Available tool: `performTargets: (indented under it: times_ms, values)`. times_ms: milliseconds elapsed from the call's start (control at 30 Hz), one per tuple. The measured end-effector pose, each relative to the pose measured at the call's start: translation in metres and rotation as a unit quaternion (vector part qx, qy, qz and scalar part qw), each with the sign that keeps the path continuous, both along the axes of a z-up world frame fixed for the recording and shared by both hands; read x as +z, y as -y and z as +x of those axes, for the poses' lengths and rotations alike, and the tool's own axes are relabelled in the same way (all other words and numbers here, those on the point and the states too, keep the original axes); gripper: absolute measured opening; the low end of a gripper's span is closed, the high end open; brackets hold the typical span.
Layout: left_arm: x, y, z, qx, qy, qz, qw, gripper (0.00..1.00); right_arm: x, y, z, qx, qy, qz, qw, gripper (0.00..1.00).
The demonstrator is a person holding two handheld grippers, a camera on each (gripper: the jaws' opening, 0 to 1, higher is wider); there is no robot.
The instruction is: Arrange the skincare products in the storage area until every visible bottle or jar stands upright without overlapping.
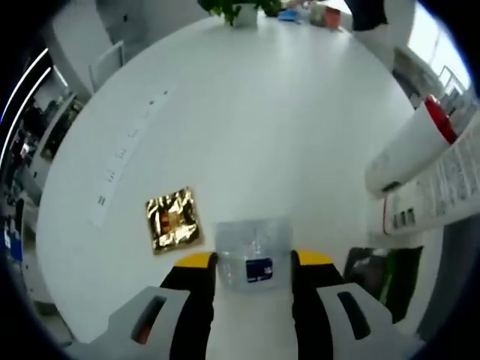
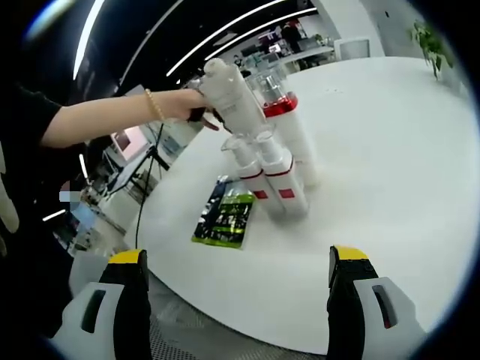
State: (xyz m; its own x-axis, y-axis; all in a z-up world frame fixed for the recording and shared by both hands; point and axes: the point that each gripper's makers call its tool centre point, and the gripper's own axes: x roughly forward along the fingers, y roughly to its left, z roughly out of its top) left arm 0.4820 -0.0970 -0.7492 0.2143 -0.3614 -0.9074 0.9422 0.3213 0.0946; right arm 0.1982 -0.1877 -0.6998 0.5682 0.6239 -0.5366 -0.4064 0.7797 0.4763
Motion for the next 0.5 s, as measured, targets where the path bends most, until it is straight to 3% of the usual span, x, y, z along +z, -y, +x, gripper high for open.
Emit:
performTargets:
  times_ms: [500]
  values:
    - [0.039, -0.015, -0.037, -0.051, 0.023, 0.008, 0.9984, 0.44, 0.009, -0.005, 0.000, 0.015, 0.020, -0.001, 0.9997, 0.98]
